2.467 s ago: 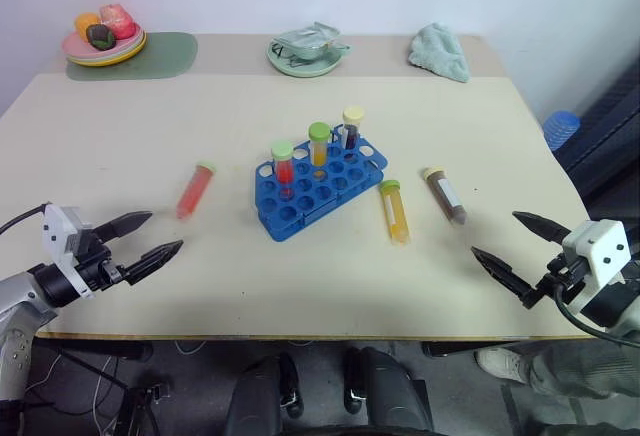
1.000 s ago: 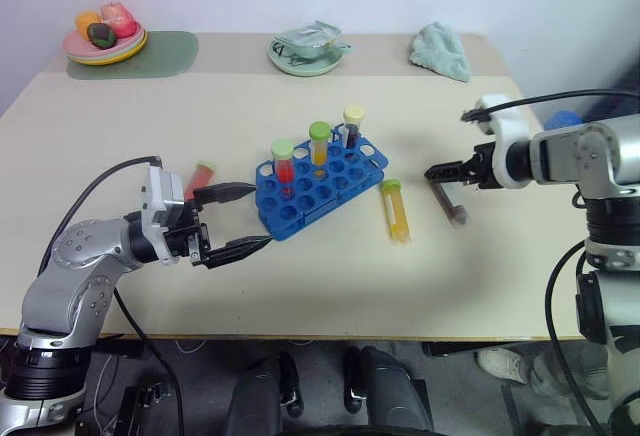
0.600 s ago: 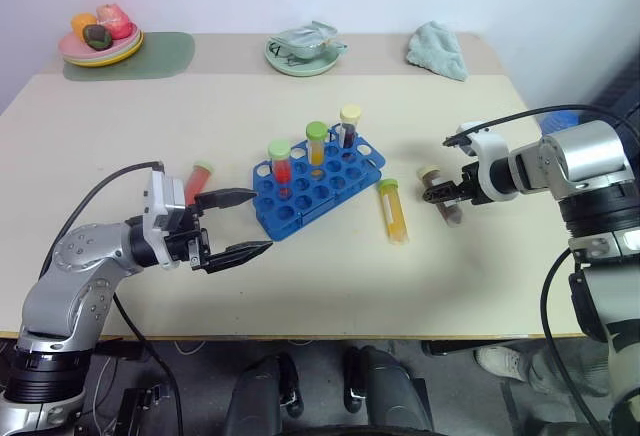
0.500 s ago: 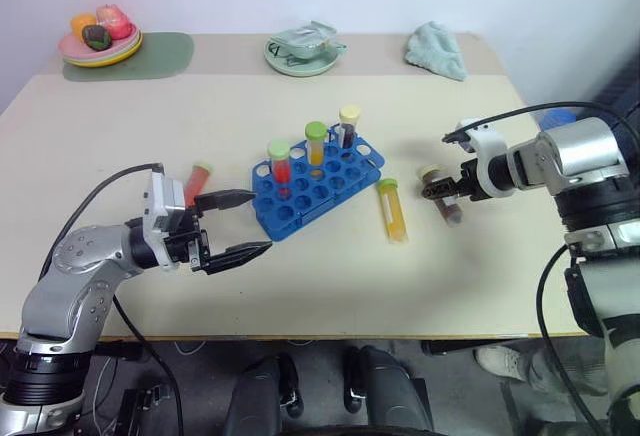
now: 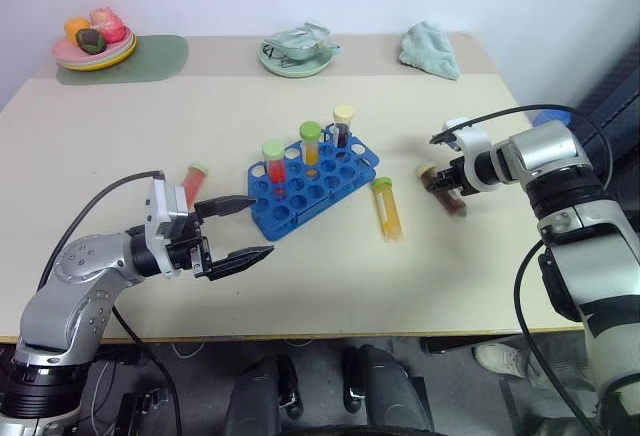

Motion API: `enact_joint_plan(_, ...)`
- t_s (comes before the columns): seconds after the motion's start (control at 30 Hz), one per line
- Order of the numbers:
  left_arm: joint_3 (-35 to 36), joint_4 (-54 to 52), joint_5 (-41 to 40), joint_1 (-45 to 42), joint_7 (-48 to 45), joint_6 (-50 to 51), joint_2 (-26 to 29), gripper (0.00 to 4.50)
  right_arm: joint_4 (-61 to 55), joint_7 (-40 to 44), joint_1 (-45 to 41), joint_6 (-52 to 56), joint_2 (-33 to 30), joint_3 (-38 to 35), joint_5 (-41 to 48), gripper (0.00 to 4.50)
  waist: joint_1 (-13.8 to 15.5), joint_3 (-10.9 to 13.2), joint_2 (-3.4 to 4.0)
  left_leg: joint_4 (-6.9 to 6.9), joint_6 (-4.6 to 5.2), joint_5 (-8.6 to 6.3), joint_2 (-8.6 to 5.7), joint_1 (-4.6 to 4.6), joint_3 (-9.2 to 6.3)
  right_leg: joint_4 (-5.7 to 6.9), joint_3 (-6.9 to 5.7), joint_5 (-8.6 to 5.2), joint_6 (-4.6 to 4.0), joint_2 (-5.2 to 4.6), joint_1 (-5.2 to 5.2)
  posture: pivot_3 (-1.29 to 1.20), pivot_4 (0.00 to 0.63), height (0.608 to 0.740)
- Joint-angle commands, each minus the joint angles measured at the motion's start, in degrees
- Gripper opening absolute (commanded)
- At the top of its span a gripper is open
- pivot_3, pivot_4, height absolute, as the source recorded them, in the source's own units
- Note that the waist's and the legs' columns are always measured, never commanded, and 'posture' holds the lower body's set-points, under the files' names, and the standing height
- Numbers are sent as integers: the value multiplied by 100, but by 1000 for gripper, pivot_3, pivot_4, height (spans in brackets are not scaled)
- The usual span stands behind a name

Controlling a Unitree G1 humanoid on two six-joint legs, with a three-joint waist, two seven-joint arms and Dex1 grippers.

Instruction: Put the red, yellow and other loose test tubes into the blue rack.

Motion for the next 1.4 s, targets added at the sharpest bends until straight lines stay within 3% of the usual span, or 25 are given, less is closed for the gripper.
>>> enact_joint_plan(0.03, 168, -223, -140, 38, 24, 7, 42, 4500, -1257, 434, 301, -201, -351, -304, 198, 790, 10, 0, 0, 0, 0, 0, 0, 0, 0, 0, 0, 0, 0, -1, 0, 0, 150, 740)
enact_joint_plan(0.13, 185, -227, -173, 58, 60, 21, 34, 4500, -3211, 1020, 1137, -285, -615, -940, 995, 790, 21, 0, 1, 0, -1, 0, 0, -2, -6, -1, 0, -2, 3, -2, -1, 0, 150, 740)
enact_joint_plan(0.2, 175, -229, -179, 55, 80, 28, 23, 4500, -4110, 1106, 1622, -162, -435, -1543, 1626, 790, 5, 0, 0, 0, -1, -1, 2, -2, -11, -2, -2, -3, 3, 0, 1, 0, 150, 740)
enact_joint_plan(0.33, 128, -233, -217, -3, 132, 74, 0, 4500, -5148, 371, 2285, -396, 367, -2384, 2136, 790, 0, -1, -1, 8, -5, 1, 5, 0, -13, 3, -2, -2, 2, 1, 4, 0, 150, 740)
enact_joint_plan(0.47, 105, -188, -218, -90, 129, 121, -15, 4500, -5451, -448, 2863, -1761, 1434, -2529, 1900, 790, 13, -2, -3, 11, -6, 0, 4, 0, -13, 2, -5, -2, 1, 1, 8, 0, 150, 740)
enact_joint_plan(0.67, 83, -116, -203, -187, 135, 143, -42, 4500, -4299, -1731, 2910, -4427, 2819, -2271, 875, 790, -10, -1, -2, 7, -11, 3, 3, -1, -5, 9, -9, -2, 2, 7, 2, 0, 150, 740)
enact_joint_plan(0.77, 59, -129, -200, -216, 174, 157, -96, 4500, -3284, -2075, 2677, -5685, 3103, -2219, 428, 790, -8, -1, -2, 7, -13, 5, 2, 0, -4, 12, -9, -3, 2, 19, 3, 0, 150, 740)
enact_joint_plan(0.93, 76, -138, -185, -216, 212, 159, -114, 4500, -1864, -2405, 2268, -6946, 3551, -2466, 470, 790, -21, -1, -1, 6, -13, 5, 4, 3, -2, 15, -6, -3, 3, 26, 3, 0, 150, 740)
enact_joint_plan(1.13, 146, -255, -211, -132, 304, 181, -102, 4500, -864, -2359, 2076, -7649, 3739, -2535, 520, 790, -17, 0, 0, 6, -13, 7, 6, 7, -3, 16, -2, -3, 2, 30, 7, 0, 150, 740)
enact_joint_plan(1.4, 248, -421, -240, 25, 418, 207, -84, 4500, -754, -2289, 2283, -7840, 3744, -2571, 612, 790, -15, 0, 0, 7, -14, 7, 6, 14, -4, 21, 6, -3, 2, 29, 10, 0, 150, 740)
